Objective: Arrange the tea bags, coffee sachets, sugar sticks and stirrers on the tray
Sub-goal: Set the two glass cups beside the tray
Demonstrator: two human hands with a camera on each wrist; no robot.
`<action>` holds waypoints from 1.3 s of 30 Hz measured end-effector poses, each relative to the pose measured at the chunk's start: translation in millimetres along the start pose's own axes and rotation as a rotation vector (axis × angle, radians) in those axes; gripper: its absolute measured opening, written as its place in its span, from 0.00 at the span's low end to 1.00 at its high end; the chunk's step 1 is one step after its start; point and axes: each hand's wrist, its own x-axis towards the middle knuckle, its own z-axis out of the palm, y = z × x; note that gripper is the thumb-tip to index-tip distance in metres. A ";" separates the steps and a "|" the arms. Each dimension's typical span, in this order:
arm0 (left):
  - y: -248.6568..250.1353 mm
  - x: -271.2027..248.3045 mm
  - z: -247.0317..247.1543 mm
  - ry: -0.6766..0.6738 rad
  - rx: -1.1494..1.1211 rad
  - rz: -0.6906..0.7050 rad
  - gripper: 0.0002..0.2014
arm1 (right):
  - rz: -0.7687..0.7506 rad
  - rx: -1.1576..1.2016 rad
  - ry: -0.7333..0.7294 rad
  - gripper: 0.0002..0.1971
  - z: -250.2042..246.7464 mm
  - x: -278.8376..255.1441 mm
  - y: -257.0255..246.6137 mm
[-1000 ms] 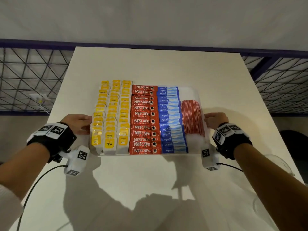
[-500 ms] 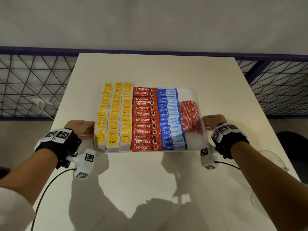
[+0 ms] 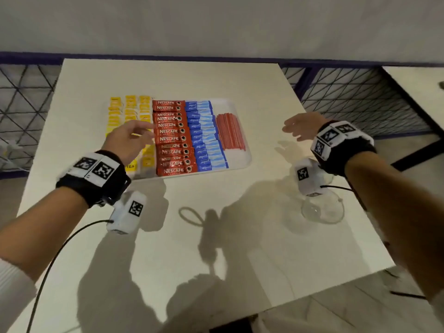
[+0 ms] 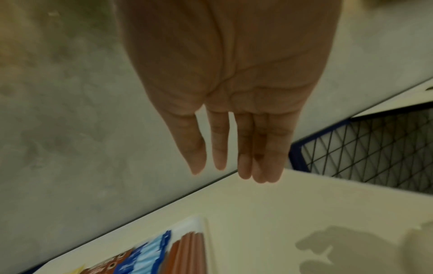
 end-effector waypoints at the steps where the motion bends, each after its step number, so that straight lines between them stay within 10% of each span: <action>1: 4.7 -7.5 14.7 -0.049 -0.006 0.008 0.12 | 0.015 -0.016 0.006 0.20 -7.8 -6.7 12.8; 9: 27.8 -64.0 146.6 -0.396 0.107 0.055 0.16 | -0.021 -0.053 -0.038 0.26 -50.3 -14.9 114.5; 21: 36.7 -133.7 308.7 -0.507 0.300 -0.046 0.45 | -0.234 -0.067 -0.601 0.43 -50.2 35.2 164.0; 27: 42.1 -145.3 344.2 -0.354 0.354 -0.059 0.61 | -0.408 -0.200 -0.669 0.54 -40.2 45.5 174.2; 39: 56.4 -103.2 318.9 -0.367 0.446 -0.073 0.48 | -0.486 -0.071 -0.466 0.49 -27.4 82.9 177.1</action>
